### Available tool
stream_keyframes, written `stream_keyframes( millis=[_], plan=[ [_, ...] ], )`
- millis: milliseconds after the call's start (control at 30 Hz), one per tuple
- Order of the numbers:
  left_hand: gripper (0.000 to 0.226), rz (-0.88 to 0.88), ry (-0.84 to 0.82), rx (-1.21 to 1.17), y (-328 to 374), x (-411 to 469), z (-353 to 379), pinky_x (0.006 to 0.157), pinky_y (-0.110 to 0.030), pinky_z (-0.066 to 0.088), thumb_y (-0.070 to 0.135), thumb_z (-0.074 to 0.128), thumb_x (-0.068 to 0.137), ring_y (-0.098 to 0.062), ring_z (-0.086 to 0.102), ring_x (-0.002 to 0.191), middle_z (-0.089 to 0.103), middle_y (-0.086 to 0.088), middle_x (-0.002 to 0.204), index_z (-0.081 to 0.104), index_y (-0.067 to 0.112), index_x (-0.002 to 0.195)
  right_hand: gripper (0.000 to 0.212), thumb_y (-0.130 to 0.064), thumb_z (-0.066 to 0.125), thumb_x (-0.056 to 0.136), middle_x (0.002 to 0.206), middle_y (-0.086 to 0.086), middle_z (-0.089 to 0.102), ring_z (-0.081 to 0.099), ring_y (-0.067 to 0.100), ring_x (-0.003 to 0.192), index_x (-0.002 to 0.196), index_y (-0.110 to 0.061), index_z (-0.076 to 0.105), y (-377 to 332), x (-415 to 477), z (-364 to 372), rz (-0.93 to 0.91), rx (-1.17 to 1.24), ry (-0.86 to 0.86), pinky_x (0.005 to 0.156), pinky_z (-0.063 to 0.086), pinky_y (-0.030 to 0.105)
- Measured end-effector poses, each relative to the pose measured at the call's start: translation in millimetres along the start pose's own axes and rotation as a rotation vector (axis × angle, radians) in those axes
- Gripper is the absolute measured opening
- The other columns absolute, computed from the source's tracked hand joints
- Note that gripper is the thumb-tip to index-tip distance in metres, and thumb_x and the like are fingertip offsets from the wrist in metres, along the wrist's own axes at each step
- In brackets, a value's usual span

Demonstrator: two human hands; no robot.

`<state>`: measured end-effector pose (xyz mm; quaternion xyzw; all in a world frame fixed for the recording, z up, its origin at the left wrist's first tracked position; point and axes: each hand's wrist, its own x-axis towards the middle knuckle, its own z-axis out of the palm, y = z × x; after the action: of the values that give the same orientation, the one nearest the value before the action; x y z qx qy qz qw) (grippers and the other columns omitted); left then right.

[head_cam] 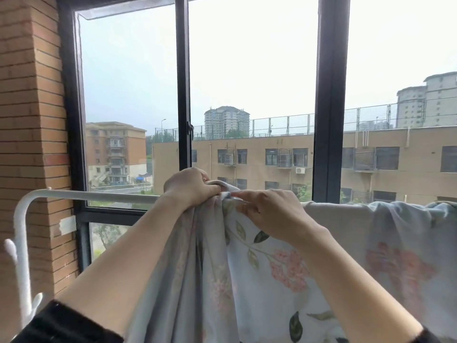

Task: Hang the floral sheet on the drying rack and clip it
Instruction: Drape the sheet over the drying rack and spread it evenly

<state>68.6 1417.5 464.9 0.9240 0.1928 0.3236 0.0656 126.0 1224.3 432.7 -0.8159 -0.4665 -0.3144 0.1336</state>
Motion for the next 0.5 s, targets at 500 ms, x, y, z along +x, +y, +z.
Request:
stream_keyframes(
  millis=[500],
  plan=[
    [0.08, -0.004, 0.409, -0.55, -12.7, -85.1, 17.8, 0.078, -0.012, 0.044, 0.058, 0.074, 0.066, -0.003, 0.056, 0.1, 0.058, 0.009, 0.118, 0.049, 0.02, 0.132, 0.032, -0.046, 0.044, 0.099, 0.128, -0.017, 0.062, 0.057, 0.012, 0.118, 0.129, -0.051, 0.052, 6.2, 1.2, -5.0, 0.019, 0.094, -0.067, 0.078, 0.034, 0.024]
  ],
)
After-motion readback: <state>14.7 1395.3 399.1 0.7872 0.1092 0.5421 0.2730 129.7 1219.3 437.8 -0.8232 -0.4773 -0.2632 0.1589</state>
